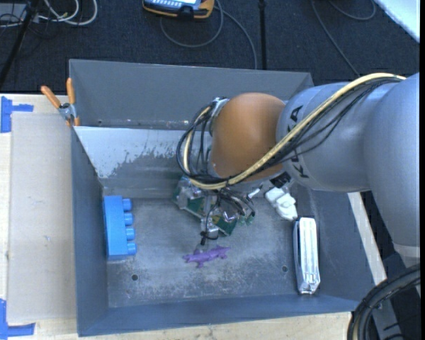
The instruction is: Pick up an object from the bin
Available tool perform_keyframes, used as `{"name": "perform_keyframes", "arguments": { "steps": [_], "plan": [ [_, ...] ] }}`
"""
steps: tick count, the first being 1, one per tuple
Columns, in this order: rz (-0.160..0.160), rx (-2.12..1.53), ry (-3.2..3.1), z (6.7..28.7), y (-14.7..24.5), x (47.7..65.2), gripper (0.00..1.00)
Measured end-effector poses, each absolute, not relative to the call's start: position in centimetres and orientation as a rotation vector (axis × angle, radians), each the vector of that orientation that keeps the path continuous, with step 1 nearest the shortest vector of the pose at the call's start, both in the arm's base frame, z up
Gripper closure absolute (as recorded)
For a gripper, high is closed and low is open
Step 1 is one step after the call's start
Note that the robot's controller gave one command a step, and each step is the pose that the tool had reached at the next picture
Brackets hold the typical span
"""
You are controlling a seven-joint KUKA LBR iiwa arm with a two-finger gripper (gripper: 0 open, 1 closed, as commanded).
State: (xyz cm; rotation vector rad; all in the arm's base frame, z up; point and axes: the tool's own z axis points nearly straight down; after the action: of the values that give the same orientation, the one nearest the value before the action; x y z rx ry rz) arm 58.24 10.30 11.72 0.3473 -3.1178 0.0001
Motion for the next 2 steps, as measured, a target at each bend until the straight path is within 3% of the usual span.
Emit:
{"name": "perform_keyframes", "arguments": {
  "steps": [1, 2],
  "plan": [
    [-0.004, 0.319, -3.12, 9.9, 9.0, 58.5, 0.0],
    [-0.003, 0.415, -3.108, 7.9, 4.2, 57.7, 0.0]
  ]
}}
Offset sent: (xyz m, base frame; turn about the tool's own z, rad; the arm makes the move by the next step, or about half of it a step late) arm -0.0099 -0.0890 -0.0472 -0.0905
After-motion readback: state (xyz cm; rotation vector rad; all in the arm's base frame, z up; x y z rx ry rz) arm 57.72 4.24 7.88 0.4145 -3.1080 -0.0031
